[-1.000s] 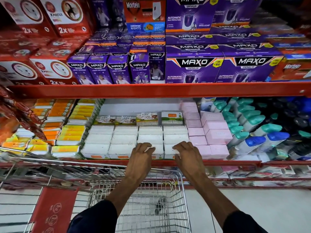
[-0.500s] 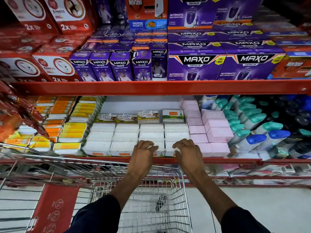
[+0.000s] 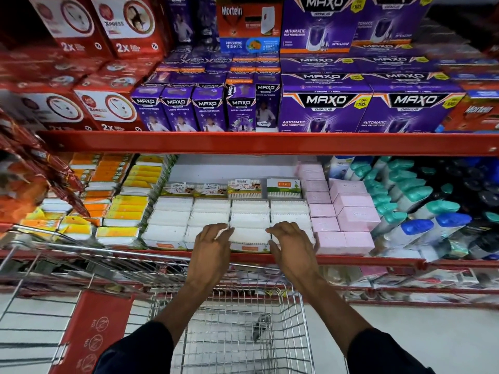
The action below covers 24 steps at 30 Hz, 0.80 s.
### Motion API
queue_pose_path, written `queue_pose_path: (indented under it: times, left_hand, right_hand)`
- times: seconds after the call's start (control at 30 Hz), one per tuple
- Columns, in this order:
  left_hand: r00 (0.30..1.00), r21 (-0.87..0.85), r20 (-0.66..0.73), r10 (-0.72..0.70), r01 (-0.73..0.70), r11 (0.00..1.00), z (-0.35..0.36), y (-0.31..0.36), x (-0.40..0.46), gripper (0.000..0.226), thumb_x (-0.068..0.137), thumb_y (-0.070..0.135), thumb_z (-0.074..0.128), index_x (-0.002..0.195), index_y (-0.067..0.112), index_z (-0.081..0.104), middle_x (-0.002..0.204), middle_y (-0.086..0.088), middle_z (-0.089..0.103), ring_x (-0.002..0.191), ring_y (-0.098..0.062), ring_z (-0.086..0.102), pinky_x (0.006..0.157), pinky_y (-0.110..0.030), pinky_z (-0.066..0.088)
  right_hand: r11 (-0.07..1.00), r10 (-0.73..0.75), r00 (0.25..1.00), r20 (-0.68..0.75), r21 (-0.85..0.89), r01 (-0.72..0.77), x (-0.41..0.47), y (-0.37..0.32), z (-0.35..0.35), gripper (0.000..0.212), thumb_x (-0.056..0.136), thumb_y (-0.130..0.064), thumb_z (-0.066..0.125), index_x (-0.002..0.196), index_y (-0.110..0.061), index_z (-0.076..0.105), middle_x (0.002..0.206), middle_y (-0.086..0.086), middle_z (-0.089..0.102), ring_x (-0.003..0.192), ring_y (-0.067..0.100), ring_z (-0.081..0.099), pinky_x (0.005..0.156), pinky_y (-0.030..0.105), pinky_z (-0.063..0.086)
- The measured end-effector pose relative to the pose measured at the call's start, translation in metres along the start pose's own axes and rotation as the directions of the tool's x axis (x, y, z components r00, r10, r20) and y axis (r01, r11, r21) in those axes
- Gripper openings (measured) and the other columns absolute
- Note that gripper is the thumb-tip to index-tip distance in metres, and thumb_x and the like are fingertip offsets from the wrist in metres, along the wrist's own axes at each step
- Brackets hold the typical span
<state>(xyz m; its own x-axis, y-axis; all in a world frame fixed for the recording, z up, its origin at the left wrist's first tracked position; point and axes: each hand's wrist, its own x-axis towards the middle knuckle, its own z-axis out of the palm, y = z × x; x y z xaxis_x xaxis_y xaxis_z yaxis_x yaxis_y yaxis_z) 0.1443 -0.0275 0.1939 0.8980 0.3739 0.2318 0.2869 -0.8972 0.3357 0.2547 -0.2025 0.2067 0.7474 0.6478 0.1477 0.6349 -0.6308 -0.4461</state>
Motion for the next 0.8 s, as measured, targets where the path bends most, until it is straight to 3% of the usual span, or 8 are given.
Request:
queue_pose_path:
  times: [0.17, 0.3, 0.53, 0.67, 0.8]
  left_hand:
    - [0.992, 0.068, 0.014, -0.123, 0.122, 0.99, -0.016, -0.041, -0.008, 0.039, 0.079, -0.002, 0.07, 0.118, 0.006, 0.067, 0.117, -0.015, 0.068, 0.108, -0.033, 0.058, 0.091, -0.049, 0.053]
    - [0.992, 0.075, 0.052, -0.115, 0.111, 0.991, -0.016, -0.057, -0.008, 0.039, 0.075, -0.01, 0.069, 0.11, 0.008, 0.073, 0.108, -0.012, 0.072, 0.102, -0.032, 0.061, 0.084, -0.047, 0.056]
    - [0.996, 0.027, 0.071, -0.06, 0.058, 0.998, -0.019, -0.066, -0.006, 0.058, 0.062, -0.019, 0.069, 0.111, 0.011, 0.073, 0.109, -0.009, 0.073, 0.101, -0.029, 0.062, 0.084, -0.042, 0.058]
    - [0.999, 0.004, 0.05, -0.013, 0.013, 1.0, -0.026, -0.08, -0.013, 0.047, 0.071, -0.012, 0.072, 0.114, 0.008, 0.072, 0.114, -0.014, 0.071, 0.106, -0.033, 0.062, 0.089, -0.045, 0.056]
    - [0.992, 0.045, 0.006, -0.122, 0.122, 0.992, -0.033, -0.099, -0.026, 0.037, 0.082, 0.001, 0.07, 0.119, 0.004, 0.067, 0.12, -0.02, 0.066, 0.113, -0.037, 0.057, 0.097, -0.048, 0.052]
  right_hand:
    - [0.992, -0.122, 0.99, 0.063, -0.011, 0.123, 0.015, -0.033, 0.02, 0.031, 0.09, -0.011, 0.062, 0.12, -0.018, 0.064, 0.117, 0.003, 0.065, 0.107, 0.025, 0.056, 0.095, 0.039, 0.049]
    - [0.989, -0.115, 0.985, 0.128, -0.082, 0.126, 0.024, -0.046, 0.033, 0.035, 0.086, -0.003, 0.064, 0.117, -0.019, 0.067, 0.114, 0.003, 0.068, 0.107, 0.024, 0.056, 0.09, 0.037, 0.051]
    - [0.992, -0.064, 0.994, 0.087, -0.106, 0.074, 0.027, -0.052, 0.043, 0.044, 0.079, 0.007, 0.064, 0.111, -0.023, 0.068, 0.106, 0.0, 0.069, 0.102, 0.02, 0.056, 0.082, 0.033, 0.052]
    - [0.984, -0.126, 0.989, 0.079, -0.121, 0.135, 0.028, -0.067, 0.056, 0.047, 0.075, 0.004, 0.068, 0.115, -0.02, 0.067, 0.115, 0.0, 0.069, 0.106, 0.021, 0.058, 0.091, 0.034, 0.053]
    - [0.97, -0.215, 0.968, 0.129, -0.089, 0.227, 0.028, -0.089, 0.08, 0.057, 0.075, 0.006, 0.07, 0.125, -0.019, 0.062, 0.132, 0.003, 0.063, 0.122, 0.022, 0.056, 0.107, 0.035, 0.044]
